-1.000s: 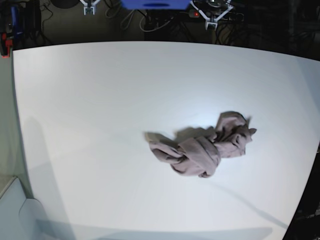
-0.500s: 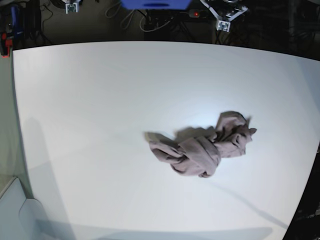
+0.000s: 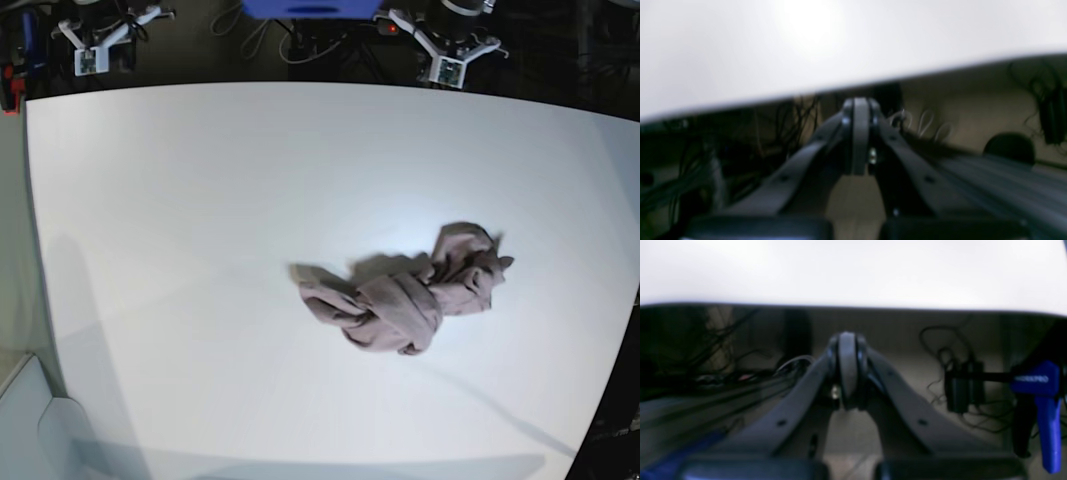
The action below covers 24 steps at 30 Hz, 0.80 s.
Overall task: Layout the t-shirt on the table in an organized manner, then fold the t-shirt properly
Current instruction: 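Move both grippers out over the table toward the mauve t-shirt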
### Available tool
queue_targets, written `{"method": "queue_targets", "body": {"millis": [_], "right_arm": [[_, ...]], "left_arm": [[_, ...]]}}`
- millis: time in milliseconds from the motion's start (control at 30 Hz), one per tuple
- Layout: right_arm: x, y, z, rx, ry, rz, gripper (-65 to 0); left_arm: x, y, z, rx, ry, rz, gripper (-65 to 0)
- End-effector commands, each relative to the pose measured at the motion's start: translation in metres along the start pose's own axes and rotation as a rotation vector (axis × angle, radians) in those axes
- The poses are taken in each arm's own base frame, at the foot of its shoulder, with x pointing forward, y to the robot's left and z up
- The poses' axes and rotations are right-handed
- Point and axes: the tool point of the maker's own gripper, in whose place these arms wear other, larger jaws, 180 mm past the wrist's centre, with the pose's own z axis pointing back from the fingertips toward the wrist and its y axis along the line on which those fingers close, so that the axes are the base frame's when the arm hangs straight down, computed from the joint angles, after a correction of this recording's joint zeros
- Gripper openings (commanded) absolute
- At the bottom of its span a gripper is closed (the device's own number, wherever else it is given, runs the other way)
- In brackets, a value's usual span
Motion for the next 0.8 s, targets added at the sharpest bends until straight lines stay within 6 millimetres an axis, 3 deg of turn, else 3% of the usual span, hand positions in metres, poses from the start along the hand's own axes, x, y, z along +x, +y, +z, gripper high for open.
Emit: {"method": "queue_targets", "body": {"millis": [0, 100, 367, 533, 767], "right_arm": [[0.022, 0.001, 0.004, 0.005, -0.053, -0.006, -65.0], [0.064, 0.005, 0.008, 0.008, -0.122, -0.004, -65.0], [0.111, 0.008, -0.006, 0.012, -0.248, -0.019, -65.0], [0.148, 0.032, -0.019, 0.077, -0.344, -0.024, -65.0], [0.188, 0.075, -0.042, 0.190, -0.331, 0.005, -65.0]], "left_arm": [[0.016, 0.000, 0.005, 0.001, -0.051, -0.001, -64.9], [0.040, -0.005, 0.008, 0.004, -0.114, 0.032, -64.9], [0.076, -0.010, 0.002, 0.011, -0.210, 0.078, -64.9], [0.082, -0.011, 0.000, 0.013, -0.226, 0.094, -64.9], [0.094, -0.010, 0.002, 0.015, -0.258, 0.092, -64.8]]}}
